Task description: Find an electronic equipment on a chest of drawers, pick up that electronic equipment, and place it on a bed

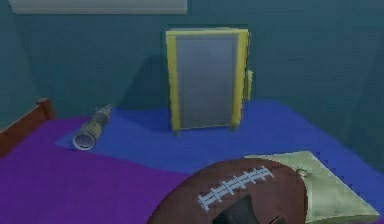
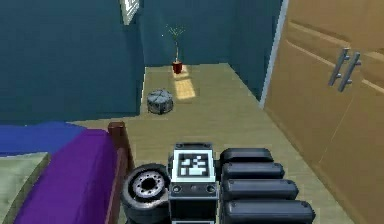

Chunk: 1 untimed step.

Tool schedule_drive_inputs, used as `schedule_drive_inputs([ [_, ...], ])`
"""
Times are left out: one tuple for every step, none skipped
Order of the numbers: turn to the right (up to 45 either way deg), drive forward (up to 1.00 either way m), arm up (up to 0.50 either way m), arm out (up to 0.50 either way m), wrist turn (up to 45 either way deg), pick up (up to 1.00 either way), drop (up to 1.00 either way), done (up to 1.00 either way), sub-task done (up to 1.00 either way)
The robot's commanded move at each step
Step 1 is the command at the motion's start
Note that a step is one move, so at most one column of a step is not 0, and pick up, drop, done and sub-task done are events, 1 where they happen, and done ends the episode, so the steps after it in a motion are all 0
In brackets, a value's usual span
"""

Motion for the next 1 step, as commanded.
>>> schedule_drive_inputs([
  [42.0, 0.0, 0.0, 0.0, 0.0, 0.0, 0.0, 0.0, 0.0],
])
